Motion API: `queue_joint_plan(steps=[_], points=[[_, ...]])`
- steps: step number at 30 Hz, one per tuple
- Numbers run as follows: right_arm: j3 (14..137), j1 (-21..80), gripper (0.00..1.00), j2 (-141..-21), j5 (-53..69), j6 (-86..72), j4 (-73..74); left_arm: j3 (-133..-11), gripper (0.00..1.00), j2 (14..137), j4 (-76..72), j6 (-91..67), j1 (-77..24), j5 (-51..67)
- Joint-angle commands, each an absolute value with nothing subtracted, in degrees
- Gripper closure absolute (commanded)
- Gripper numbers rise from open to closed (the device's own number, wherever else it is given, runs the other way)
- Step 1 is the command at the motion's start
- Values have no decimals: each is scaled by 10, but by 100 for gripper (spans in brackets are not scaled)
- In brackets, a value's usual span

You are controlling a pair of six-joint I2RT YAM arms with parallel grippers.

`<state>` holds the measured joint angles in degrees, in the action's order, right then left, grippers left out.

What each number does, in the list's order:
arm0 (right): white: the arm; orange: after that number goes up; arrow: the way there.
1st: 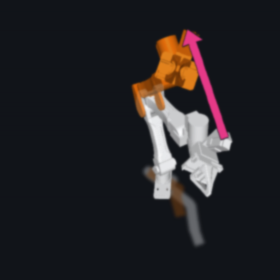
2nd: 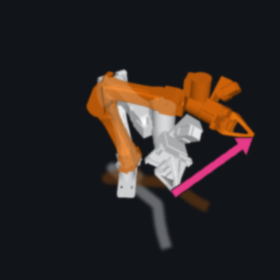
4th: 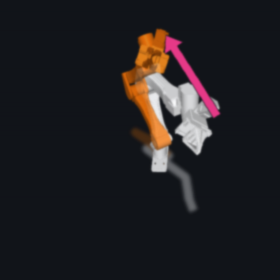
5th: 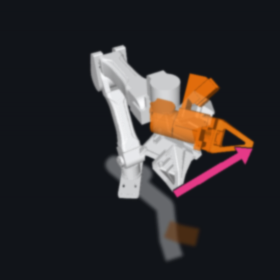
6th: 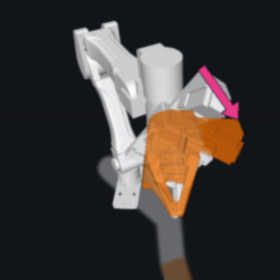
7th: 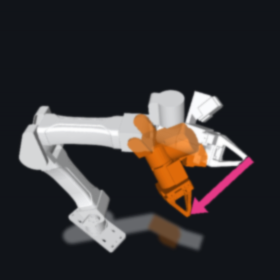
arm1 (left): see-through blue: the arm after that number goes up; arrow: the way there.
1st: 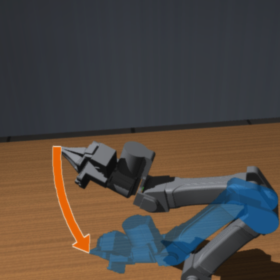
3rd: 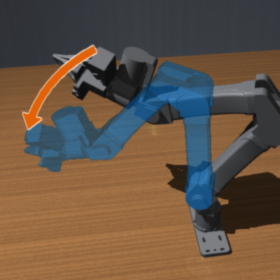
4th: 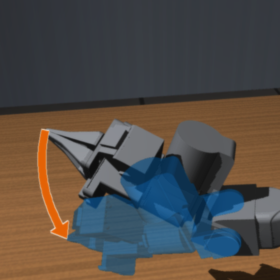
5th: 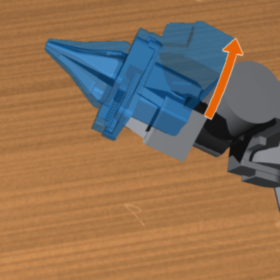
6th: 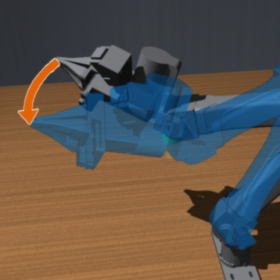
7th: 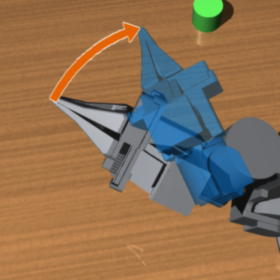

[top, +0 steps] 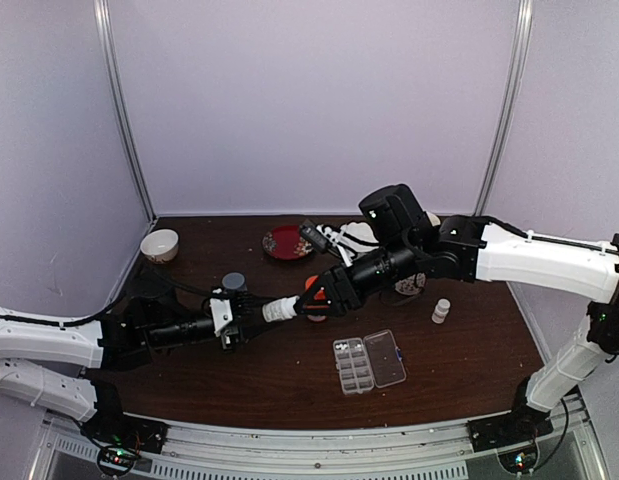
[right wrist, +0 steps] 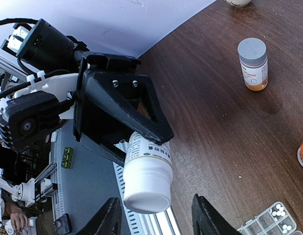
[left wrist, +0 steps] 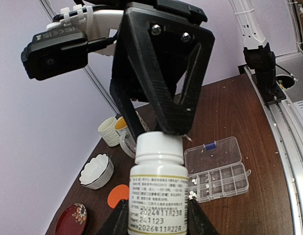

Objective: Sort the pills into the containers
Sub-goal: Unscrew the lid of the pill bottle.

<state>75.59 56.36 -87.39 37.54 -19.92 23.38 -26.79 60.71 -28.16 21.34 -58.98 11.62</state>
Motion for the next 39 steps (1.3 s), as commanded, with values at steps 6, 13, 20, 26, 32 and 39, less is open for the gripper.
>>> queue_joint_plan(steps=[6,13,20,26,32,39], points=[[776,566,45,-884,396,-200,218,-285,83,611,-308,213,-592,123],[784,569,52,-897,393,-196,226,-286,83,614,-309,212,-592,123],[799,570,75,-908,399,-190,234,-284,84,612,-310,209,-592,125],[805,574,90,-913,409,-139,258,-268,86,614,-351,185,-592,124],[791,581,89,-896,389,1,272,-265,88,627,-378,121,-572,172],[736,587,88,-858,392,256,247,-272,89,654,-399,59,-554,265]])
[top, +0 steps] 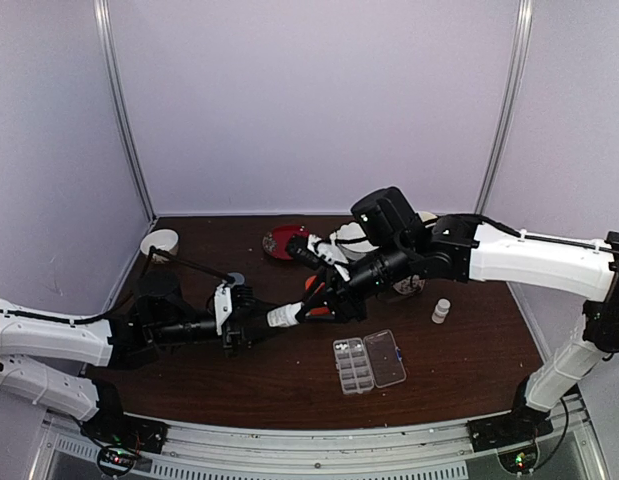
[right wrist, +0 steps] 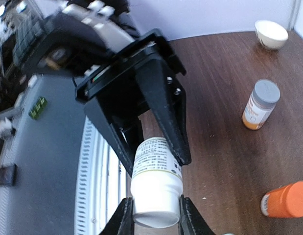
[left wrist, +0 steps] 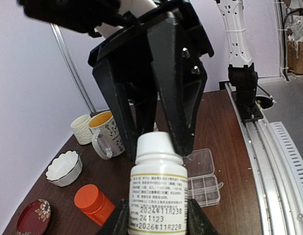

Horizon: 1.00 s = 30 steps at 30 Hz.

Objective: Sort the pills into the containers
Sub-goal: Unscrew the lid of the pill bottle.

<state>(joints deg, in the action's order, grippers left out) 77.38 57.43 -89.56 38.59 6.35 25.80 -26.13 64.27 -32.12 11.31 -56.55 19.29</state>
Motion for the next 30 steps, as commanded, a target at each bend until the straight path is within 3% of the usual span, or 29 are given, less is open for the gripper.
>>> queue_joint_plan(steps=[1,7,14,17,21,25,30], points=[[724,588,89,-847,396,301,237,-275,90,658,-398,54,-554,274],[685,591,100,-808,390,562,207,-276,91,668,-415,43,-553,288],[608,618,100,-762,284,827,121,-278,91,671,-419,40,-554,294],[545,630,77,-736,234,863,25,-276,91,673,-423,40,-553,294],[531,625,47,-709,262,767,-7,-275,91,673,-421,48,-553,293],[590,623,30,-700,296,626,125,-276,91,669,-405,65,-553,294],[656,622,18,-707,237,229,175,-279,91,662,-385,90,-553,294]])
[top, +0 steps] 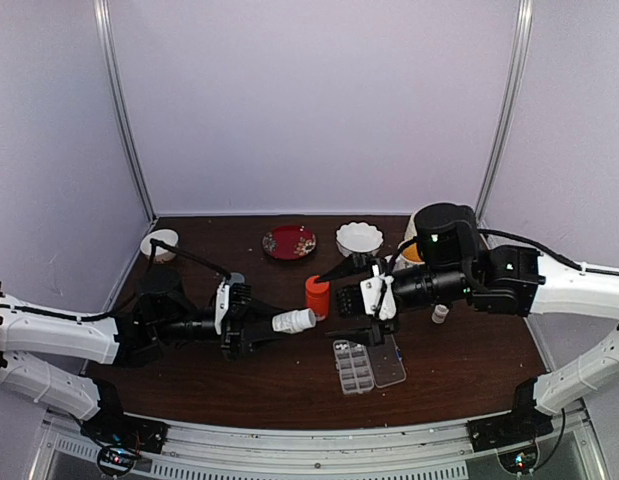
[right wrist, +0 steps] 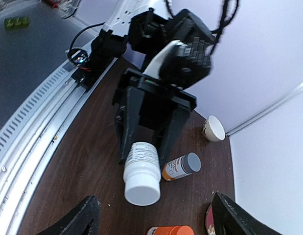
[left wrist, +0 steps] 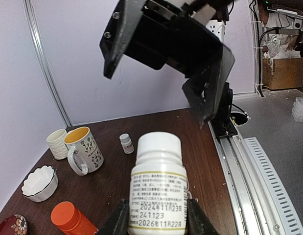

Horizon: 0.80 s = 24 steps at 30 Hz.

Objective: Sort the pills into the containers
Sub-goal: Unscrew the lid of the pill bottle.

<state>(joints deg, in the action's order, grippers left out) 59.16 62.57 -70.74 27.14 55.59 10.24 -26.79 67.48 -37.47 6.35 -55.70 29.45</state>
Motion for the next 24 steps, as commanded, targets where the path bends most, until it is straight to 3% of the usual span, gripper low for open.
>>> queue_joint_plan(steps=[1,6,8,12,15,17,24], points=[[690,621,20,-718,250,198,222,-279,91,659,-382,95,-553,291],[795,620,23,-777,289,19,353,-280,91,648,-371,121,-554,277],[805,619,30,-791,305,-46,359,-282,91,643,-363,131,-554,267],[791,619,33,-791,304,-151,321,-278,91,630,-360,148,-553,252],[801,619,35,-809,290,-197,338,-279,91,623,-352,157,-553,248],[815,618,42,-827,291,-218,350,-280,91,621,-348,160,-553,247],[813,618,45,-844,296,-260,311,-282,91,618,-348,166,-553,246]])
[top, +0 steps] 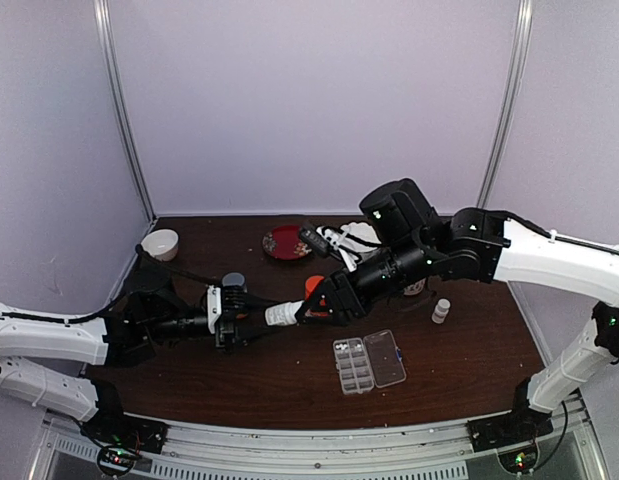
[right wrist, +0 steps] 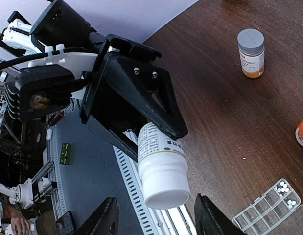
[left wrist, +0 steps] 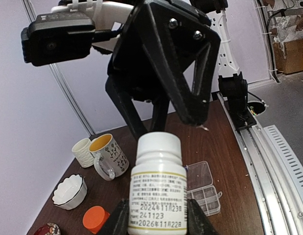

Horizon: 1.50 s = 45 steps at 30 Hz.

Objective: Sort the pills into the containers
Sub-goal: Unscrew the lid of the pill bottle.

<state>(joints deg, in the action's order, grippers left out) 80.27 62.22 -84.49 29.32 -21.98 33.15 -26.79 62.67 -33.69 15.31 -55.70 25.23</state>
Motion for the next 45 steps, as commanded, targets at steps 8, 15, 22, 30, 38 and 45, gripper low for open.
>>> queue_joint_plan(steps=[8,15,22,30,38,45], points=[[830,618,48,-862,291,-251,318,-282,91,620,-353,164,-554,250],[822,618,43,-866,278,-246,315,-278,91,612,-355,162,-553,250],[819,618,57,-870,298,-242,304,-276,91,613,-360,159,-553,251],[826,619,82,-870,311,-157,317,-274,91,616,-364,156,-554,253],[784,625,83,-837,351,205,308,-271,91,620,-372,143,-553,253],[761,626,92,-816,334,607,296,-259,91,640,-421,109,-553,255]])
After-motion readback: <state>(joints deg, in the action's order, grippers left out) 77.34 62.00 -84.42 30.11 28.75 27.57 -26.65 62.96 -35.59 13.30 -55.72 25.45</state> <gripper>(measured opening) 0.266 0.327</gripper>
